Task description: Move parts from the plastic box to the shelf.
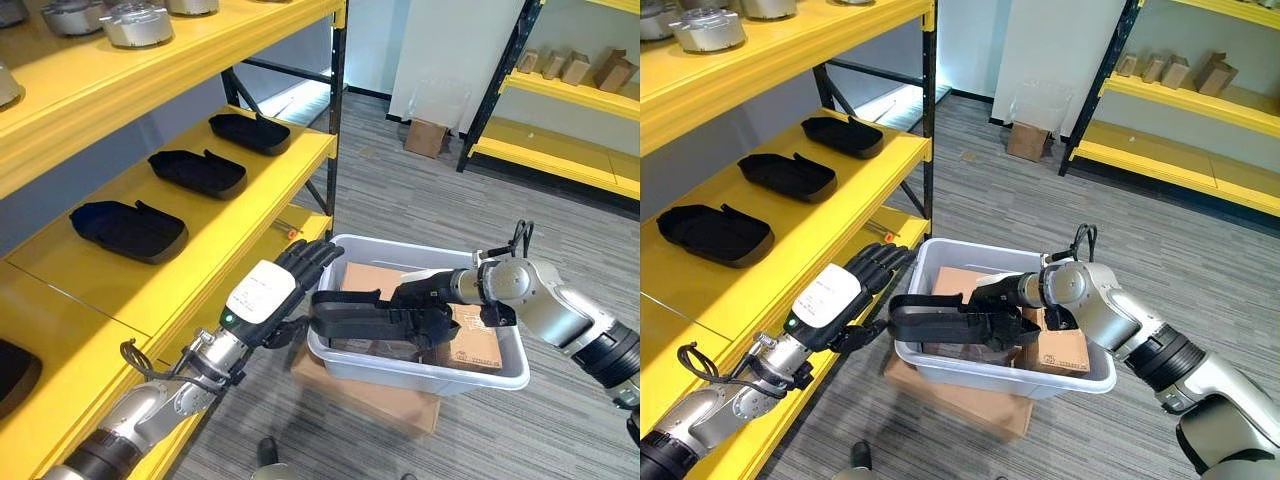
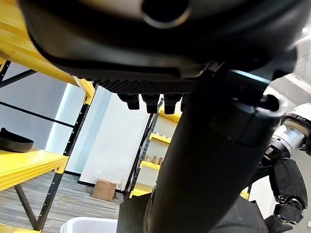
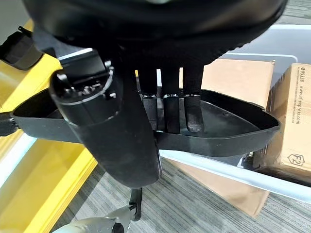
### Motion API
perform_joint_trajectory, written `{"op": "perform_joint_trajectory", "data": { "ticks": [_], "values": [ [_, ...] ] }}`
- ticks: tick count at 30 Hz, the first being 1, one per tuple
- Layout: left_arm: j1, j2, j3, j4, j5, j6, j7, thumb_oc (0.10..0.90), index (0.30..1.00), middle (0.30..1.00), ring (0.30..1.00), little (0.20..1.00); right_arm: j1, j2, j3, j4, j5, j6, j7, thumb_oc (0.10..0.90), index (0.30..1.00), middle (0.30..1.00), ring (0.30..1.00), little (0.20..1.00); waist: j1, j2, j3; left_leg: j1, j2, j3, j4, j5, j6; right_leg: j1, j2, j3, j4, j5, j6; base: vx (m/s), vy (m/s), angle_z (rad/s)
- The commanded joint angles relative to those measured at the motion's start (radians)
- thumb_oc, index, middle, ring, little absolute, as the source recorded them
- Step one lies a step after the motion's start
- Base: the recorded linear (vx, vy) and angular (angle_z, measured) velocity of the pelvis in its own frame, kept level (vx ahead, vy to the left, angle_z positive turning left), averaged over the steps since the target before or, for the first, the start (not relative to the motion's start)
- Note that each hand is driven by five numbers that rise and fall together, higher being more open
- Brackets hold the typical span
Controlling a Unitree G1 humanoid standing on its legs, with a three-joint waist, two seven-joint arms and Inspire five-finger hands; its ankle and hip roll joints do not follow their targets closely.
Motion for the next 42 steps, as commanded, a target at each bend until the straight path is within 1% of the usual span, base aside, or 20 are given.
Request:
{"op": "perform_joint_trajectory", "data": {
  "ticks": [1, 4, 8, 10, 13, 14, 16, 19, 22, 25, 26, 28, 29, 33, 36, 37, 39, 40, 41, 42],
  "values": [
    [-0.093, -0.007, -0.025, -0.074, -0.096, -0.047, -0.014, 0.900, 1.000, 1.000, 1.000, 1.000, -0.209, 0.029, -0.045, -0.005, -0.014, -0.091, -0.100, 0.400, 0.300, 0.300, 0.300, 0.300, 0.036, 0.002, -0.056, 0.080, 0.138, -0.041, 0.114, -0.184, -0.047, -0.123, -0.102, 0.012, 0.067, 0.028, 0.051, 0.00, 0.000, 0.00],
    [-0.054, 0.016, 0.003, -0.067, -0.113, -0.032, -0.017, 0.900, 1.000, 1.000, 1.000, 1.000, -0.197, 0.010, -0.079, 0.019, -0.029, -0.101, -0.106, 0.400, 0.300, 0.300, 0.300, 0.300, 0.038, 0.004, -0.053, 0.078, 0.136, -0.044, 0.115, -0.183, -0.047, -0.126, -0.103, 0.012, 0.067, 0.031, 0.052, 0.00, 0.000, 0.00],
    [0.032, 0.066, 0.088, -0.067, -0.077, -0.029, -0.012, 0.900, 1.000, 1.000, 1.000, 1.000, -0.177, -0.036, -0.128, 0.042, -0.034, -0.107, -0.090, 0.400, 0.300, 0.300, 0.300, 0.300, 0.044, 0.007, -0.050, 0.074, 0.133, -0.048, 0.117, -0.183, -0.045, -0.131, -0.106, 0.012, 0.066, 0.034, 0.053, -0.01, 0.027, -0.01],
    [0.099, 0.100, 0.168, -0.062, -0.065, -0.035, 0.011, 0.900, 1.000, 1.000, 1.000, 1.000, -0.140, -0.089, -0.152, 0.052, -0.025, -0.127, -0.075, 0.400, 0.300, 0.300, 0.300, 0.300, 0.045, 0.010, -0.046, 0.074, 0.132, -0.047, 0.118, -0.182, -0.043, -0.133, -0.109, 0.010, 0.066, 0.038, 0.052, -0.01, 0.051, -0.01],
    [0.127, 0.116, 0.207, -0.063, -0.064, -0.033, 0.013, 0.900, 1.000, 1.000, 1.000, 1.000, -0.115, -0.107, -0.177, 0.048, -0.027, -0.126, -0.066, 0.400, 0.300, 0.300, 0.300, 0.300, 0.045, 0.012, -0.045, 0.073, 0.131, -0.048, 0.119, -0.183, -0.041, -0.134, -0.110, 0.011, 0.066, 0.038, 0.052, 0.00, 0.023, 0.00],
    [0.148, 0.130, 0.242, -0.063, -0.076, -0.036, 0.002, 0.900, 1.000, 1.000, 1.000, 1.000, -0.094, -0.123, -0.194, 0.046, -0.025, -0.126, -0.064, 0.400, 0.300, 0.300, 0.300, 0.300, 0.046, 0.012, -0.045, 0.072, 0.129, -0.048, 0.120, -0.183, -0.040, -0.136, -0.112, 0.011, 0.067, 0.040, 0.052, 0.00, 0.000, 0.00],
    [0.176, 0.141, 0.274, -0.063, -0.062, -0.046, 0.001, 0.900, 1.000, 1.000, 1.000, 1.000, -0.076, -0.135, -0.212, 0.043, -0.028, -0.126, -0.061, 0.400, 0.300, 0.300, 0.300, 0.300, 0.048, 0.011, -0.044, 0.070, 0.128, -0.049, 0.123, -0.183, -0.040, -0.137, -0.113, 0.011, 0.068, 0.041, 0.052, 0.00, 0.000, 0.00],
    [0.220, 0.156, 0.324, -0.051, -0.048, -0.058, 0.028, 0.900, 1.000, 1.000, 1.000, 1.000, -0.065, -0.165, -0.223, 0.029, 0.002, -0.119, -0.057, 0.400, 0.300, 0.300, 0.300, 0.300, 0.050, 0.010, -0.041, 0.067, 0.126, -0.052, 0.127, -0.185, -0.039, -0.142, -0.116, 0.010, 0.073, 0.041, 0.053, 0.00, 0.000, 0.00],
    [0.243, 0.161, 0.360, -0.040, -0.036, -0.112, 0.061, 0.900, 1.000, 1.000, 1.000, 1.000, -0.055, -0.177, -0.246, -0.026, 0.030, -0.109, -0.025, 0.400, 0.300, 0.300, 0.300, 0.300, 0.046, 0.007, -0.040, 0.066, 0.124, -0.051, 0.128, -0.187, -0.036, -0.147, -0.116, 0.016, 0.077, 0.041, 0.053, 0.00, 0.000, 0.00],
    [0.214, 0.154, 0.345, -0.032, -0.020, -0.143, 0.095, 0.900, 1.000, 1.000, 1.000, 1.000, -0.066, -0.167, -0.240, -0.064, 0.071, -0.091, 0.004, 0.400, 0.300, 0.300, 0.300, 0.300, 0.040, 0.002, -0.042, 0.068, 0.124, -0.048, 0.126, -0.187, -0.035, -0.150, -0.115, 0.021, 0.079, 0.041, 0.052, 0.00, 0.000, 0.00],
    [0.183, 0.148, 0.323, -0.023, -0.023, -0.162, 0.114, 0.900, 1.000, 1.000, 1.000, 1.000, -0.073, -0.156, -0.232, -0.084, 0.091, -0.074, 0.013, 0.400, 0.300, 0.300, 0.300, 0.300, 0.036, 0.000, -0.043, 0.068, 0.124, -0.047, 0.125, -0.187, -0.034, -0.153, -0.115, 0.024, 0.080, 0.041, 0.052, 0.00, 0.000, 0.00],
    [0.132, 0.126, 0.286, -0.023, -0.021, -0.186, 0.130, 0.900, 1.000, 1.000, 1.000, 1.000, -0.080, -0.126, -0.217, -0.104, 0.094, -0.064, 0.034, 0.400, 0.300, 0.300, 0.300, 0.300, 0.032, -0.003, -0.045, 0.070, 0.124, -0.046, 0.126, -0.191, -0.032, -0.154, -0.113, 0.030, 0.081, 0.039, 0.050, 0.00, 0.000, 0.00],
    [0.107, 0.115, 0.266, -0.032, -0.029, -0.192, 0.120, 0.900, 1.000, 1.000, 1.000, 1.000, -0.083, -0.108, -0.204, -0.105, 0.108, -0.063, 0.031, 0.400, 0.300, 0.300, 0.300, 0.300, 0.034, -0.003, -0.046, 0.070, 0.125, -0.046, 0.126, -0.191, -0.033, -0.154, -0.112, 0.032, 0.079, 0.039, 0.050, 0.00, 0.000, 0.00],
    [0.056, 0.096, 0.216, -0.038, -0.038, -0.193, 0.090, 0.900, 1.000, 1.000, 1.000, 1.000, -0.093, -0.063, -0.176, -0.097, 0.091, -0.069, 0.017, 0.400, 0.300, 0.300, 0.300, 0.300, 0.034, -0.004, -0.046, 0.070, 0.124, -0.050, 0.131, -0.196, -0.031, -0.152, -0.110, 0.035, 0.079, 0.039, 0.048, 0.00, 0.000, 0.00],
    [0.000, 0.081, 0.149, -0.046, -0.036, -0.208, 0.077, 0.900, 1.000, 1.000, 1.000, 1.000, -0.127, -0.026, -0.130, -0.086, 0.105, -0.078, -0.002, 0.400, 0.300, 0.300, 0.300, 0.300, 0.036, -0.006, -0.044, 0.068, 0.122, -0.050, 0.138, -0.201, -0.030, -0.154, -0.111, 0.038, 0.082, 0.040, 0.049, -0.01, -0.040, 0.00],
    [-0.018, 0.078, 0.123, -0.053, -0.012, -0.205, 0.087, 0.900, 1.000, 1.000, 1.000, 1.000, -0.145, -0.005, -0.108, -0.079, 0.118, -0.087, -0.010, 0.400, 0.300, 0.300, 0.300, 0.300, 0.037, -0.006, -0.044, 0.066, 0.122, -0.050, 0.141, -0.203, -0.030, -0.156, -0.111, 0.039, 0.081, 0.041, 0.050, -0.02, -0.043, -0.01],
    [-0.029, 0.076, 0.108, -0.056, -0.026, -0.194, 0.087, 0.900, 1.000, 1.000, 1.000, 1.000, -0.161, 0.010, -0.087, -0.073, 0.132, -0.095, -0.017, 0.400, 0.300, 0.300, 0.300, 0.300, 0.039, -0.004, -0.044, 0.067, 0.122, -0.050, 0.142, -0.204, -0.031, -0.155, -0.112, 0.040, 0.080, 0.042, 0.050, 0.00, -0.019, 0.00],
    [-0.039, 0.074, 0.098, -0.058, -0.033, -0.185, 0.086, 0.900, 1.000, 1.000, 1.000, 1.000, -0.173, 0.024, -0.069, -0.069, 0.138, -0.095, -0.020, 0.400, 0.300, 0.300, 0.300, 0.300, 0.040, -0.002, -0.045, 0.068, 0.121, -0.050, 0.143, -0.205, -0.030, -0.154, -0.111, 0.041, 0.079, 0.042, 0.050, 0.00, 0.000, 0.00],
    [-0.054, 0.063, 0.080, -0.056, -0.029, -0.172, 0.094, 0.900, 1.000, 1.000, 1.000, 1.000, -0.190, 0.057, -0.043, -0.067, 0.136, -0.095, -0.023, 0.400, 0.300, 0.300, 0.300, 0.300, 0.041, 0.002, -0.045, 0.071, 0.120, -0.051, 0.145, -0.208, -0.029, -0.151, -0.111, 0.043, 0.077, 0.041, 0.049, 0.00, 0.000, 0.00],
    [-0.057, 0.061, 0.078, -0.055, -0.027, -0.171, 0.095, 0.900, 1.000, 1.000, 1.000, 1.000, -0.192, 0.060, -0.040, -0.066, 0.136, -0.095, -0.024, 0.400, 0.300, 0.300, 0.300, 0.300, 0.041, 0.003, -0.045, 0.071, 0.119, -0.051, 0.146, -0.209, -0.029, -0.151, -0.111, 0.043, 0.077, 0.040, 0.049, 0.00, 0.000, 0.00]
  ]
}}
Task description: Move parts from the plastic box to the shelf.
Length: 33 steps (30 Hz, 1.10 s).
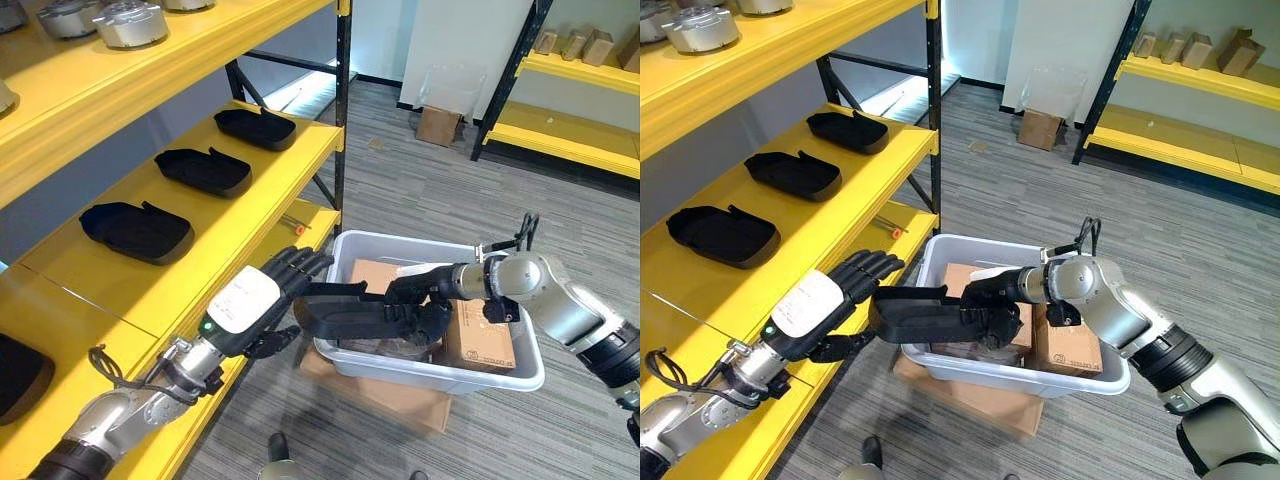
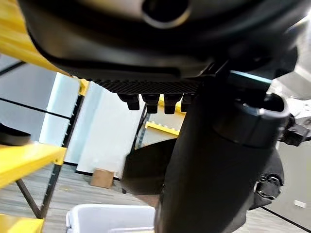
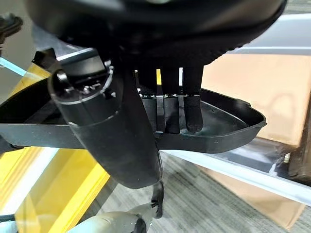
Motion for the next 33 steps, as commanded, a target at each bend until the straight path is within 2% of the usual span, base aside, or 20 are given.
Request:
{"op": "perform_joint_trajectory", "data": {
  "ticks": [1, 8, 14, 18, 27, 30, 33],
  "values": [
    [-0.140, -0.018, -0.002, -0.073, -0.037, -0.001, 0.068, 0.900, 1.000, 1.000, 1.000, 1.000, -0.212, 0.069, 0.020, -0.016, 0.062, -0.054, -0.063, 0.400, 0.300, 0.300, 0.300, 0.300, 0.026, -0.023, -0.055, 0.078, 0.122, -0.057, 0.146, -0.201, -0.023, -0.142, -0.109, 0.041, 0.081, 0.045, 0.043, 0.00, 0.000, 0.00],
    [-0.174, -0.025, -0.041, -0.088, -0.058, 0.011, 0.033, 0.900, 1.000, 1.000, 1.000, 1.000, -0.230, 0.138, 0.050, 0.003, 0.016, -0.040, -0.121, 0.400, 0.300, 0.300, 0.300, 0.300, 0.033, -0.012, -0.056, 0.074, 0.120, -0.055, 0.148, -0.201, -0.023, -0.138, -0.114, 0.032, 0.084, 0.044, 0.045, 0.00, 0.000, 0.00],
    [-0.196, -0.038, -0.057, -0.092, -0.063, 0.019, 0.024, 0.900, 1.000, 1.000, 1.000, 1.000, -0.247, 0.177, 0.060, 0.053, 0.003, -0.059, -0.126, 0.400, 0.300, 0.300, 0.300, 0.300, 0.036, -0.007, -0.057, 0.070, 0.115, -0.058, 0.156, -0.206, -0.021, -0.141, -0.117, 0.032, 0.091, 0.040, 0.046, 0.00, 0.000, 0.00],
    [-0.203, -0.048, -0.063, -0.098, -0.087, 0.031, -0.013, 0.900, 1.000, 1.000, 1.000, 1.000, -0.243, 0.184, 0.065, 0.070, -0.007, -0.083, -0.122, 0.400, 0.300, 0.300, 0.300, 0.300, 0.037, -0.006, -0.058, 0.070, 0.114, -0.057, 0.158, -0.207, -0.020, -0.141, -0.118, 0.032, 0.092, 0.040, 0.047, 0.00, 0.000, 0.00],
    [-0.240, -0.055, -0.106, -0.081, -0.056, 0.016, -0.018, 0.900, 1.000, 1.000, 1.000, 1.000, -0.244, 0.205, 0.084, 0.084, -0.028, -0.098, -0.116, 0.400, 0.300, 0.300, 0.300, 0.300, 0.025, -0.004, -0.062, 0.071, 0.117, -0.043, 0.156, -0.206, -0.021, -0.146, -0.119, 0.037, 0.092, 0.043, 0.049, 0.00, 0.008, -0.03],
    [-0.251, -0.061, -0.118, -0.072, -0.115, 0.099, -0.083, 0.900, 1.000, 1.000, 1.000, 1.000, -0.247, 0.207, 0.090, 0.095, -0.037, -0.097, -0.111, 0.400, 0.300, 0.300, 0.300, 0.300, 0.023, -0.003, -0.062, 0.072, 0.116, -0.041, 0.155, -0.204, -0.021, -0.146, -0.119, 0.039, 0.092, 0.044, 0.048, 0.01, 0.021, -0.05],
    [-0.241, -0.070, -0.114, -0.064, -0.101, 0.109, -0.093, 0.900, 1.000, 1.000, 1.000, 1.000, -0.241, 0.205, 0.088, 0.099, -0.048, -0.097, -0.109, 0.400, 0.300, 0.300, 0.300, 0.300, 0.024, -0.004, -0.061, 0.072, 0.116, -0.041, 0.154, -0.203, -0.021, -0.146, -0.119, 0.040, 0.091, 0.045, 0.049, 0.00, 0.000, 0.00]
  ]
}}
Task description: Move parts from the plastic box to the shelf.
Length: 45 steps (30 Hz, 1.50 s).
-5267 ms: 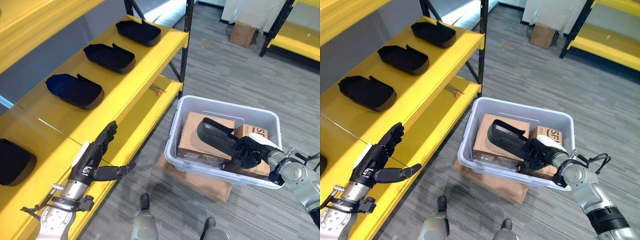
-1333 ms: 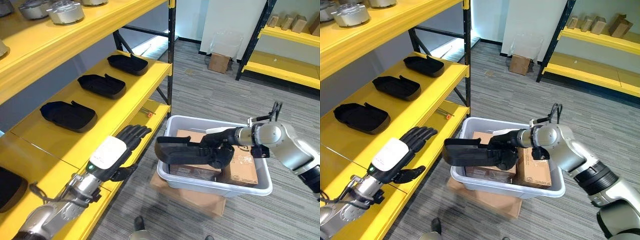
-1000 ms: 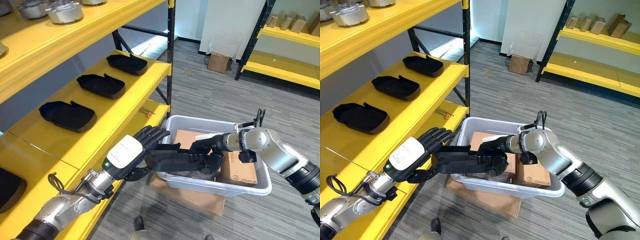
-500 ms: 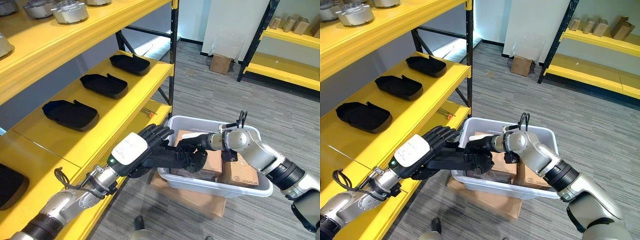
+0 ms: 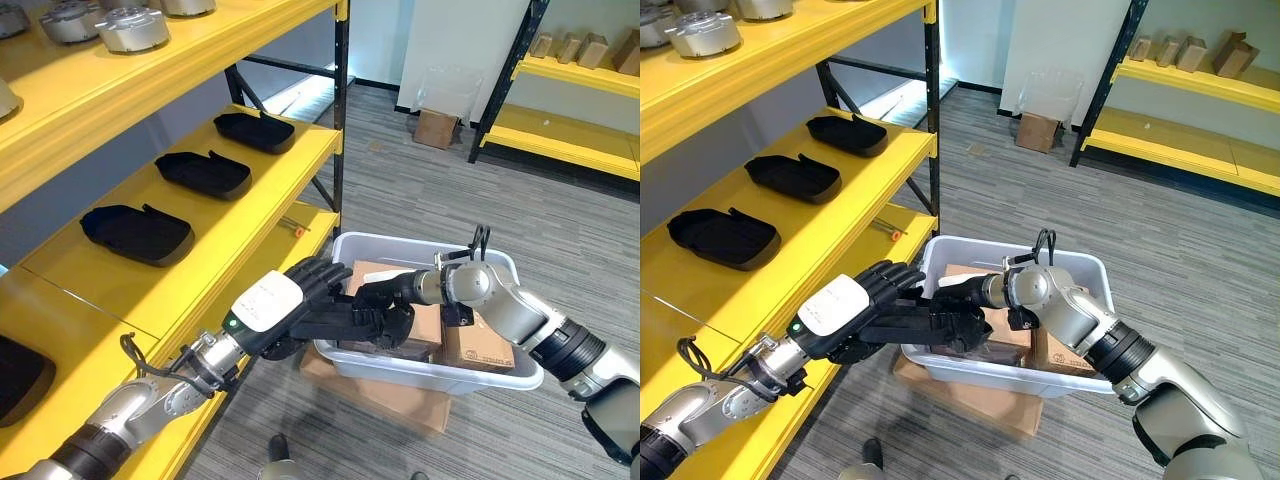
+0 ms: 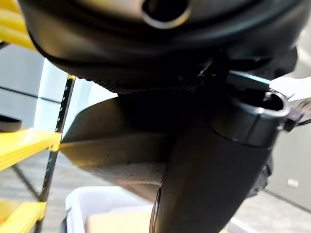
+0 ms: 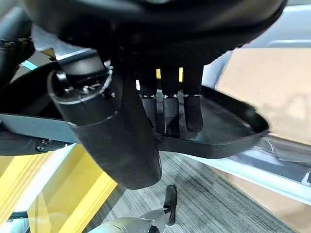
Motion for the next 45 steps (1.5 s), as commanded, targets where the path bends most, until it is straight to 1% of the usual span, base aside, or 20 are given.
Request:
{"op": "perform_joint_trajectory", "data": {
  "ticks": [1, 4, 6, 7, 12, 16, 20, 25, 28, 31, 32, 33, 34, 42, 43, 45],
  "values": [
    [-0.137, -0.058, 0.003, -0.065, -0.083, 0.000, 0.026, 0.900, 1.000, 1.000, 1.000, 1.000, -0.179, 0.041, -0.003, -0.022, -0.002, -0.084, -0.031, 0.400, 0.300, 0.300, 0.300, 0.300, 0.018, -0.006, -0.060, 0.063, 0.117, -0.062, 0.141, -0.201, -0.022, -0.139, -0.112, 0.016, 0.079, 0.045, 0.049, 0.00, 0.000, 0.00],
    [-0.127, -0.056, 0.004, -0.061, -0.070, 0.010, 0.023, 0.900, 1.000, 1.000, 1.000, 1.000, -0.176, 0.037, -0.006, -0.024, 0.001, -0.083, -0.033, 0.400, 0.300, 0.300, 0.300, 0.300, 0.017, -0.006, -0.060, 0.063, 0.117, -0.061, 0.140, -0.200, -0.023, -0.140, -0.112, 0.017, 0.078, 0.046, 0.049, 0.00, 0.000, 0.00],
    [-0.119, -0.051, 0.005, -0.059, -0.087, 0.043, -0.003, 0.900, 1.000, 1.000, 1.000, 1.000, -0.173, 0.027, -0.007, -0.029, 0.005, -0.089, -0.041, 0.400, 0.300, 0.300, 0.300, 0.300, 0.017, -0.006, -0.059, 0.061, 0.117, -0.061, 0.141, -0.199, -0.023, -0.143, -0.112, 0.017, 0.080, 0.047, 0.050, 0.00, 0.000, 0.00],
    [-0.114, -0.055, 0.008, -0.060, -0.103, 0.075, -0.030, 0.900, 1.000, 1.000, 1.000, 1.000, -0.173, 0.024, -0.011, -0.024, 0.009, -0.097, -0.043, 0.400, 0.300, 0.300, 0.300, 0.300, 0.018, -0.006, -0.058, 0.062, 0.117, -0.061, 0.141, -0.199, -0.023, -0.144, -0.112, 0.016, 0.081, 0.047, 0.051, 0.00, 0.000, 0.00],
    [-0.103, -0.061, 0.016, -0.067, -0.069, 0.063, 0.002, 0.900, 1.000, 1.000, 1.000, 1.000, -0.172, 0.018, -0.022, -0.029, 0.007, -0.102, -0.036, 0.400, 0.300, 0.300, 0.300, 0.300, 0.021, -0.006, -0.056, 0.057, 0.117, -0.065, 0.145, -0.200, -0.022, -0.148, -0.113, 0.016, 0.084, 0.046, 0.051, 0.00, 0.000, 0.00],
    [-0.104, -0.066, 0.017, -0.066, -0.056, 0.071, 0.021, 0.900, 1.000, 1.000, 1.000, 1.000, -0.166, 0.017, -0.023, -0.033, 0.004, -0.103, -0.042, 0.400, 0.300, 0.300, 0.300, 0.300, 0.022, -0.007, -0.055, 0.055, 0.116, -0.069, 0.148, -0.203, -0.020, -0.149, -0.113, 0.016, 0.086, 0.046, 0.050, 0.00, 0.000, 0.00],
    [-0.102, -0.062, 0.030, -0.059, -0.012, 0.076, 0.049, 0.900, 1.000, 1.000, 1.000, 1.000, -0.167, 0.017, -0.030, -0.036, 0.003, -0.093, -0.037, 0.400, 0.300, 0.300, 0.300, 0.300, 0.023, -0.008, -0.055, 0.054, 0.115, -0.070, 0.150, -0.203, -0.020, -0.150, -0.114, 0.018, 0.087, 0.046, 0.050, 0.00, 0.000, 0.00],
    [-0.104, -0.029, 0.052, -0.042, 0.050, 0.087, 0.094, 0.900, 1.000, 1.000, 1.000, 1.000, -0.170, 0.006, -0.032, -0.034, 0.000, -0.087, -0.031, 0.400, 0.300, 0.300, 0.300, 0.300, 0.024, -0.007, -0.057, 0.055, 0.115, -0.070, 0.147, -0.201, -0.021, -0.152, -0.115, 0.017, 0.088, 0.048, 0.051, 0.00, 0.000, 0.00],
    [-0.106, -0.008, 0.066, -0.022, 0.015, 0.089, 0.093, 0.900, 1.000, 1.000, 1.000, 1.000, -0.168, -0.001, -0.034, -0.030, -0.001, -0.092, -0.028, 0.400, 0.300, 0.300, 0.300, 0.300, 0.022, -0.007, -0.059, 0.056, 0.114, -0.070, 0.145, -0.201, -0.021, -0.154, -0.115, 0.018, 0.088, 0.048, 0.052, 0.00, 0.000, 0.00],
    [-0.101, -0.010, 0.082, -0.014, -0.032, 0.081, 0.071, 0.900, 1.000, 1.000, 1.000, 1.000, -0.162, -0.010, -0.037, -0.030, 0.003, -0.099, -0.031, 0.400, 0.300, 0.300, 0.300, 0.300, 0.023, -0.008, -0.060, 0.056, 0.114, -0.070, 0.145, -0.201, -0.019, -0.154, -0.115, 0.020, 0.087, 0.048, 0.051, 0.00, 0.000, 0.00],
    [-0.096, -0.016, 0.088, -0.010, -0.041, 0.079, 0.050, 0.612, 0.596, 0.596, 0.596, 0.596, -0.158, -0.009, -0.042, -0.030, 0.004, -0.103, -0.032, 0.400, 0.300, 0.300, 0.300, 0.300, 0.023, -0.008, -0.059, 0.056, 0.114, -0.071, 0.145, -0.201, -0.019, -0.153, -0.115, 0.019, 0.087, 0.048, 0.051, 0.00, 0.000, 0.00],
    [-0.093, -0.018, 0.090, -0.011, -0.039, 0.073, 0.047, 0.512, 0.456, 0.456, 0.456, 0.456, -0.158, -0.009, -0.042, -0.029, 0.007, -0.105, -0.034, 0.400, 0.300, 0.300, 0.300, 0.300, 0.024, -0.009, -0.059, 0.055, 0.114, -0.072, 0.145, -0.201, -0.020, -0.153, -0.115, 0.019, 0.087, 0.048, 0.051, 0.00, 0.000, 0.00],
    [-0.090, -0.025, 0.089, -0.010, -0.031, 0.056, 0.040, 0.400, 0.300, 0.300, 0.300, 0.300, -0.159, -0.009, -0.045, -0.031, 0.012, -0.106, -0.033, 0.400, 0.300, 0.300, 0.300, 0.300, 0.023, -0.009, -0.061, 0.057, 0.114, -0.072, 0.144, -0.201, -0.019, -0.152, -0.115, 0.019, 0.086, 0.048, 0.051, 0.00, 0.000, 0.00],
    [-0.110, -0.070, 0.049, -0.006, -0.087, 0.018, 0.011, 0.400, 0.300, 0.300, 0.300, 0.300, -0.162, 0.007, -0.053, -0.042, 0.029, -0.118, -0.052, 0.400, 0.300, 0.300, 0.300, 0.300, 0.016, -0.010, -0.060, 0.060, 0.115, -0.070, 0.137, -0.199, -0.020, -0.154, -0.112, 0.024, 0.084, 0.051, 0.051, 0.00, 0.000, 0.00],
    [-0.112, -0.077, 0.044, -0.007, -0.113, 0.009, 0.003, 0.400, 0.300, 0.300, 0.300, 0.300, -0.163, 0.010, -0.055, -0.040, 0.031, -0.119, -0.055, 0.400, 0.300, 0.300, 0.300, 0.300, 0.016, -0.010, -0.061, 0.059, 0.115, -0.070, 0.138, -0.200, -0.020, -0.154, -0.112, 0.025, 0.084, 0.051, 0.050, 0.00, 0.000, 0.00],
    [-0.117, -0.094, 0.039, -0.009, -0.121, -0.020, 0.011, 0.400, 0.300, 0.300, 0.300, 0.300, -0.161, 0.018, -0.062, -0.039, 0.029, -0.125, -0.055, 0.400, 0.300, 0.300, 0.300, 0.300, 0.014, -0.011, -0.061, 0.060, 0.115, -0.070, 0.141, -0.202, -0.019, -0.155, -0.112, 0.026, 0.084, 0.052, 0.050, 0.00, 0.000, 0.00]
  ]
}}
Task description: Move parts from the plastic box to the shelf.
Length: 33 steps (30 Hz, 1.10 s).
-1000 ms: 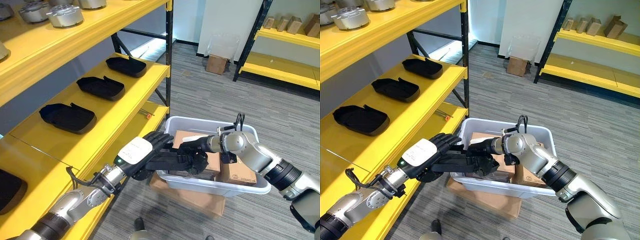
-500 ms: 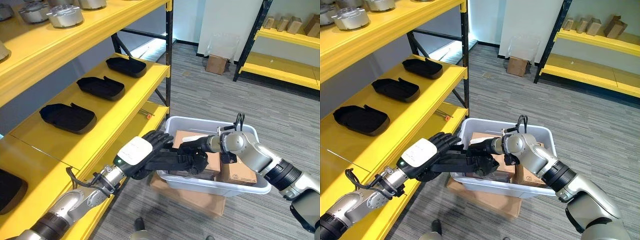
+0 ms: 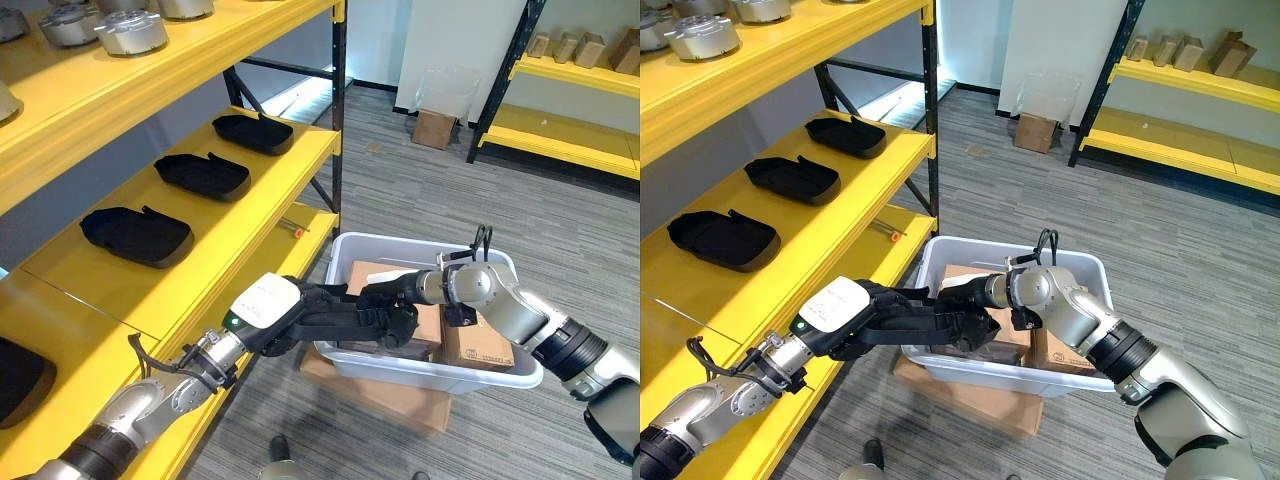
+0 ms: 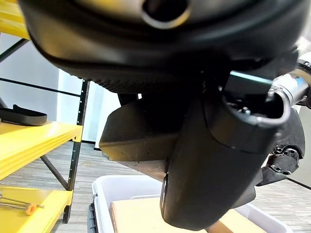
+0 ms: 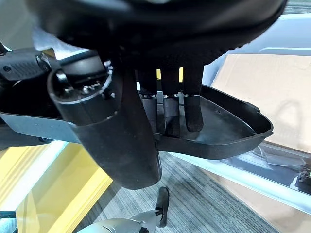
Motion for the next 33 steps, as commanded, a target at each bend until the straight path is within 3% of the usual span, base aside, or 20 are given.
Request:
{"op": "perform_joint_trajectory", "data": {
  "ticks": [1, 10, 21, 22, 23, 28, 33],
  "values": [
    [-0.122, -0.071, 0.017, -0.041, -0.129, -0.104, 0.058, 0.400, 0.300, 0.300, 0.300, 0.300, -0.163, 0.050, -0.067, -0.040, 0.057, -0.093, -0.052, 0.400, 0.300, 0.300, 0.300, 0.300, 0.017, -0.016, -0.060, 0.059, 0.115, -0.071, 0.142, -0.204, -0.020, -0.150, -0.110, 0.024, 0.078, 0.052, 0.049, 0.00, 0.000, 0.00],
    [-0.136, -0.119, 0.018, -0.044, -0.164, -0.104, 0.096, 0.400, 0.300, 0.300, 0.300, 0.300, -0.151, 0.073, -0.076, -0.027, 0.058, -0.110, -0.084, 0.400, 0.300, 0.300, 0.300, 0.300, 0.016, -0.023, -0.062, 0.062, 0.115, -0.071, 0.143, -0.208, -0.020, -0.146, -0.108, 0.025, 0.072, 0.054, 0.049, 0.00, 0.000, 0.00],
    [-0.131, -0.152, 0.034, -0.083, -0.224, -0.072, 0.065, 0.400, 0.300, 0.300, 0.300, 0.300, -0.146, 0.108, -0.099, 0.007, 0.105, -0.091, -0.129, 0.400, 0.300, 0.300, 0.300, 0.300, 0.029, -0.028, -0.061, 0.059, 0.114, -0.085, 0.150, -0.212, -0.020, -0.137, -0.108, 0.015, 0.071, 0.053, 0.048, 0.00, 0.000, 0.00],
    [-0.128, -0.156, 0.033, -0.089, -0.221, -0.071, 0.054, 0.400, 0.300, 0.300, 0.300, 0.300, -0.145, 0.116, -0.103, 0.014, 0.118, -0.090, -0.133, 0.800, 0.860, 0.860, 0.860, 0.860, 0.032, -0.028, -0.060, 0.059, 0.113, -0.088, 0.150, -0.212, -0.020, -0.135, -0.108, 0.013, 0.071, 0.053, 0.047, 0.00, 0.000, 0.00],
    [-0.128, -0.157, 0.032, -0.089, -0.220, -0.069, 0.052, 0.400, 0.300, 0.300, 0.300, 0.300, -0.146, 0.117, -0.102, 0.015, 0.125, -0.088, -0.131, 0.900, 1.000, 1.000, 1.000, 1.000, 0.032, -0.028, -0.060, 0.059, 0.113, -0.088, 0.150, -0.211, -0.020, -0.135, -0.108, 0.012, 0.070, 0.053, 0.047, 0.00, 0.000, 0.00],
    [-0.123, -0.155, 0.027, -0.092, -0.216, -0.046, 0.038, 0.400, 0.300, 0.300, 0.300, 0.300, -0.144, 0.129, -0.108, 0.012, 0.107, -0.105, -0.128, 0.900, 1.000, 1.000, 1.000, 1.000, 0.034, -0.026, -0.058, 0.059, 0.111, -0.093, 0.150, -0.211, -0.019, -0.133, -0.107, 0.010, 0.072, 0.052, 0.046, 0.00, 0.000, 0.00],
    [-0.096, -0.133, 0.046, -0.091, -0.220, -0.022, 0.028, 0.400, 0.300, 0.300, 0.300, 0.300, -0.137, 0.074, -0.139, -0.038, 0.045, -0.160, -0.168, 0.900, 1.000, 1.000, 1.000, 1.000, 0.033, -0.025, -0.058, 0.057, 0.110, -0.096, 0.151, -0.211, -0.018, -0.135, -0.107, 0.009, 0.075, 0.051, 0.047, 0.00, 0.000, 0.00]
  ]
}}
